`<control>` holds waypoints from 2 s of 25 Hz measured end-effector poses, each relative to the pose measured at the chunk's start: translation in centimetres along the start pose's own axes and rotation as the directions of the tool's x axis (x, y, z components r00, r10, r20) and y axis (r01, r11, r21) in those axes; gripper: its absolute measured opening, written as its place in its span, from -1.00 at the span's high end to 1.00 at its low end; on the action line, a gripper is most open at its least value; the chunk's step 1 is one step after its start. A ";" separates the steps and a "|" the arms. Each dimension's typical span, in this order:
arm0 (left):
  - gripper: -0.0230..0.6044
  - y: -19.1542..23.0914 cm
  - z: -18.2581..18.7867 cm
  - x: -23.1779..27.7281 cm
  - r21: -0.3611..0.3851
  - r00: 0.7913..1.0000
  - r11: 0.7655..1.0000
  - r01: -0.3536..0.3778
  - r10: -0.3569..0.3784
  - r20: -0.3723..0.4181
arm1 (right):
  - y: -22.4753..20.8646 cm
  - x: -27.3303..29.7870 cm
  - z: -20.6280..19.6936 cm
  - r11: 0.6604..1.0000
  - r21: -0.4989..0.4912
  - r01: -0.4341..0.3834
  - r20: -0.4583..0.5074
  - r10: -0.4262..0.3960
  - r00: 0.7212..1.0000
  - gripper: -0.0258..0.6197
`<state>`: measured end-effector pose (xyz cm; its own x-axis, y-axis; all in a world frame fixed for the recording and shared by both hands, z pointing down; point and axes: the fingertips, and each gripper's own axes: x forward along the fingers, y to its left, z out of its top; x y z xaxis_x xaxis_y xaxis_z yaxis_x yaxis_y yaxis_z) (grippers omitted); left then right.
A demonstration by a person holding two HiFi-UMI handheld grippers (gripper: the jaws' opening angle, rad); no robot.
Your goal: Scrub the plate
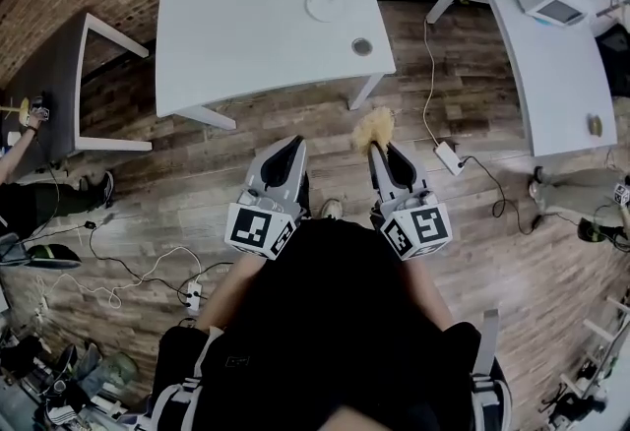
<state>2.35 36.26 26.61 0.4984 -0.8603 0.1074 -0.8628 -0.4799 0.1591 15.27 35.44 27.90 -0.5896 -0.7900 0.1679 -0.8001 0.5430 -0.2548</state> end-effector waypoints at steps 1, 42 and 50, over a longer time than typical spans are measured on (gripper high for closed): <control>0.92 0.7 0.2 0.7 -0.001 1.000 1.000 0.004 -0.004 0.002 | -0.2 0.7 0.2 1.000 -0.001 0.005 0.000 -0.005 1.000 0.74; 0.92 19.5 0.1 26.3 -0.122 0.985 0.991 0.054 -0.073 -0.155 | -15.9 27.2 5.7 0.994 0.054 0.095 -0.066 -0.091 0.994 0.74; 0.92 22.7 -1.3 29.0 -0.152 0.985 0.988 -0.007 -0.019 -0.174 | -18.8 29.9 4.7 0.992 0.070 0.103 -0.126 -0.094 0.988 0.74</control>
<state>-2.68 0.64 34.66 0.5221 -0.8080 0.2730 -0.8435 -0.4418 0.3055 13.21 0.30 33.20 -0.5210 -0.7953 0.3100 -0.8471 0.4371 -0.3022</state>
